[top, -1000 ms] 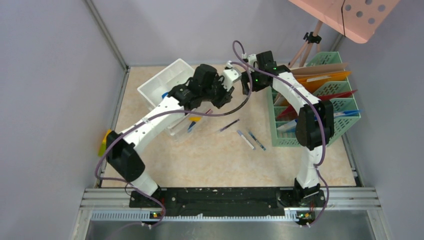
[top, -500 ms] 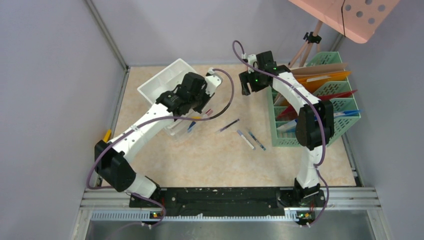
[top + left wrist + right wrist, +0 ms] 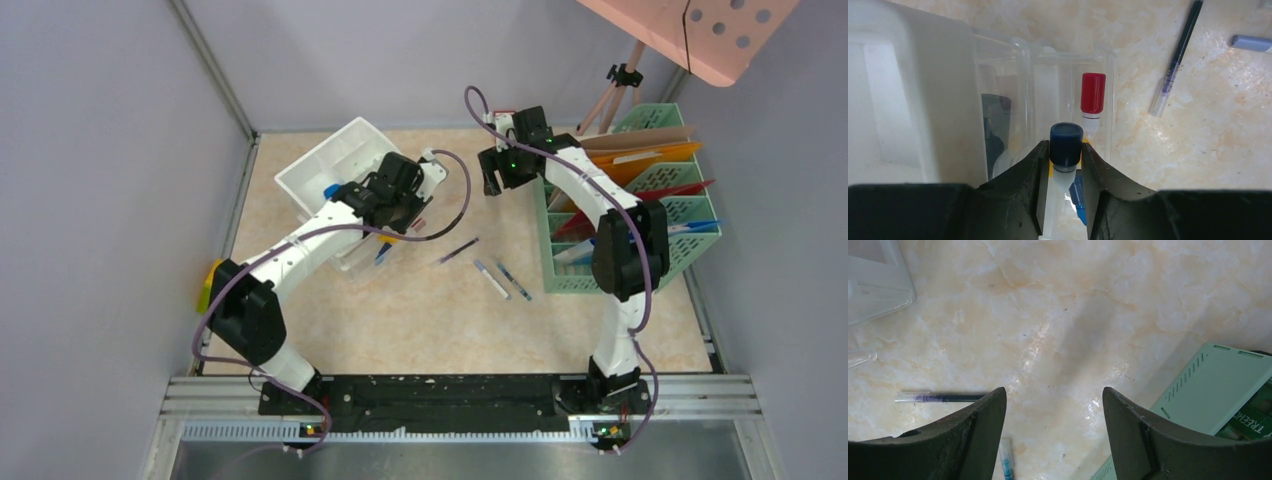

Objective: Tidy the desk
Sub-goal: Place the stationery in the drawer.

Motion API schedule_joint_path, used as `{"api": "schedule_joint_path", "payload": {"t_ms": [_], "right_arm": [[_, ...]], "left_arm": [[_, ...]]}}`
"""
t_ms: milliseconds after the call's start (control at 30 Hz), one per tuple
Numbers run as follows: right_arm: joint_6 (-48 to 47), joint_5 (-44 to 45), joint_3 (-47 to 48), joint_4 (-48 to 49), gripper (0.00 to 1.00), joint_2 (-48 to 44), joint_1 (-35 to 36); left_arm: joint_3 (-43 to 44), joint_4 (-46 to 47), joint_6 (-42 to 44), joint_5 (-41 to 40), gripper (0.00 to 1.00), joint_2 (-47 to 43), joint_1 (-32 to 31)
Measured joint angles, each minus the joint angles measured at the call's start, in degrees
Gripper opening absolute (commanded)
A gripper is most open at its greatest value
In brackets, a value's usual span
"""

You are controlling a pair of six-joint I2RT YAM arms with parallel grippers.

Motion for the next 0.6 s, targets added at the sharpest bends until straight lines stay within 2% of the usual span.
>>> {"api": "schedule_joint_path", "payload": {"t_ms": [200,433,600], "right_arm": [[-0.02,-0.63,-0.11,0.15,0.7,-0.09,0.0],[0.0,-0.98,-0.76,0.24,0.7,-0.17,0.0],[-0.02,-1.07,-0.76,0.33,0.7,-0.2,0.0]], "left_arm": [[0.02,-0.11,-0.39,-0.09,0.51,0.7,0.07],[1.97,-2.84,-0.85,1.01,0.54,0.9,0.0],[3.3,-3.67,-0.74,7.43,0.58,-0.74,0.07]]}}
